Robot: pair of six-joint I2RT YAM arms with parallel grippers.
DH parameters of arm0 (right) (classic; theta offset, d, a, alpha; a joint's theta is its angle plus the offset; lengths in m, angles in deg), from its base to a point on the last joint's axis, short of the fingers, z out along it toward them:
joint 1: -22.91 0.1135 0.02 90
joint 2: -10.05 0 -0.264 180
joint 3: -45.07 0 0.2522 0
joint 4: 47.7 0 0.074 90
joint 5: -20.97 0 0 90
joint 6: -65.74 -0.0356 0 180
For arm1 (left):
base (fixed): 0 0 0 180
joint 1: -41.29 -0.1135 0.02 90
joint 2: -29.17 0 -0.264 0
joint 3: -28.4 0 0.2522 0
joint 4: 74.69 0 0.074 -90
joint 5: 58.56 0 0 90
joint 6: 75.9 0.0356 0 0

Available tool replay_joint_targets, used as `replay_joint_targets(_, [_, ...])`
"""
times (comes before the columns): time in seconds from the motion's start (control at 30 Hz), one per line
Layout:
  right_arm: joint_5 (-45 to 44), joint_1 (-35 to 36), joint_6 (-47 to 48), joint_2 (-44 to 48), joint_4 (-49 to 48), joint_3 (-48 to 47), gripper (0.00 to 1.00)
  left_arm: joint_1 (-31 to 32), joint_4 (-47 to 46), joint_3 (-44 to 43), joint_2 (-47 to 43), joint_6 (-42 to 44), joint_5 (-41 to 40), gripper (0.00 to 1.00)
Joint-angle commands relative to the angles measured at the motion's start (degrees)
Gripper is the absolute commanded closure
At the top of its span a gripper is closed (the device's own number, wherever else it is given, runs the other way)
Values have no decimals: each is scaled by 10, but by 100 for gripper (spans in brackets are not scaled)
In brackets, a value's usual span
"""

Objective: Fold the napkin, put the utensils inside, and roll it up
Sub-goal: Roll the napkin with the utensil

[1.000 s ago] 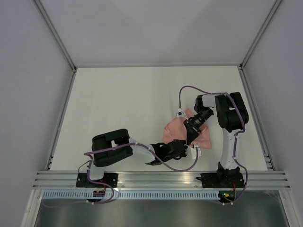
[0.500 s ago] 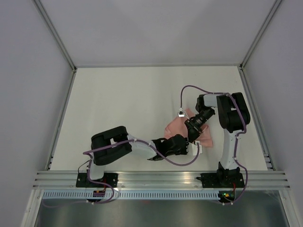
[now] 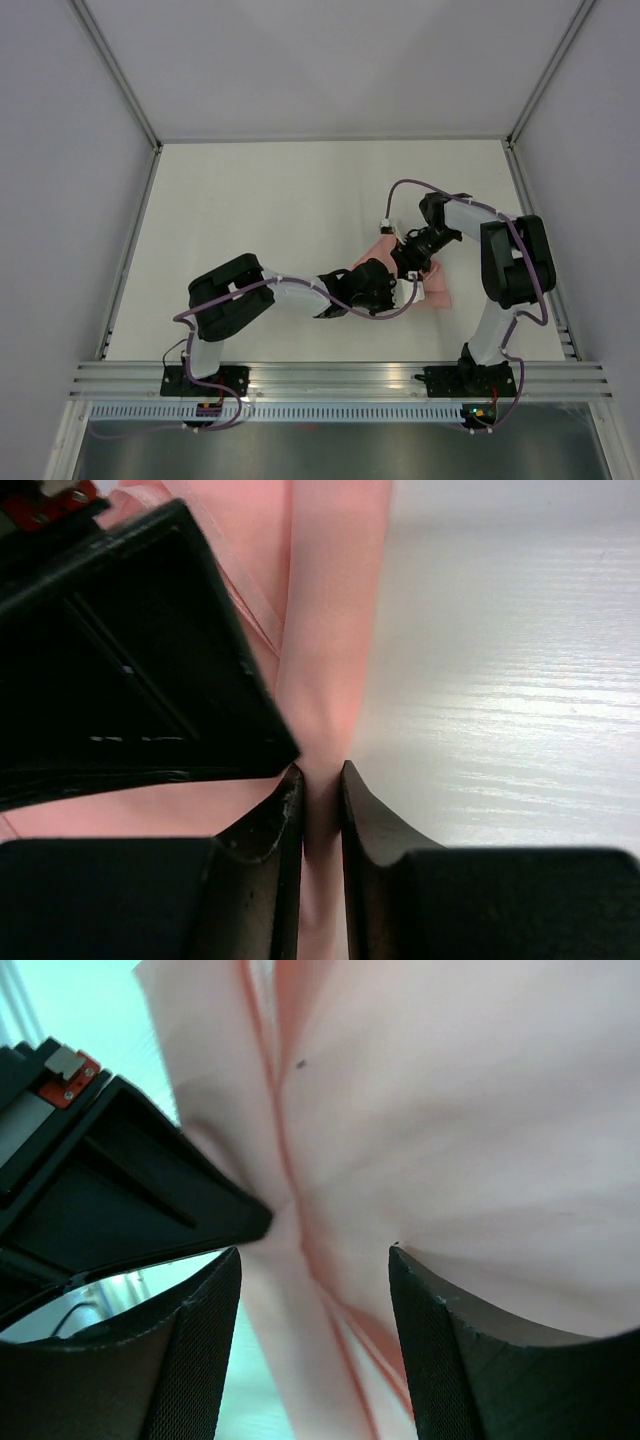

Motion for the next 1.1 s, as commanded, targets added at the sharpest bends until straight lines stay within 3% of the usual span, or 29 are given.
replay_joint_targets(0.0, [-25, -9, -56, 69, -112, 9, 33, -11, 138, 4, 25, -65, 93, 98])
replay_joint_targets(0.27, [-28, -62, -102, 197, -184, 58, 33, -74, 182, -31, 34, -129, 230, 98])
replay_joint_targets(0.6, [-22, -71, -3, 411, -209, 205, 28, -136, 256, -118, 103, -188, 317, 98])
replay_joint_targets(0.83, [-105, 45, -32, 511, -335, 334, 24, -156, 303, -173, 144, -211, 348, 98])
replay_joint_targets(1.07, [-214, 144, -59, 516, -454, 417, 24, -168, 332, -215, 174, -238, 373, 98])
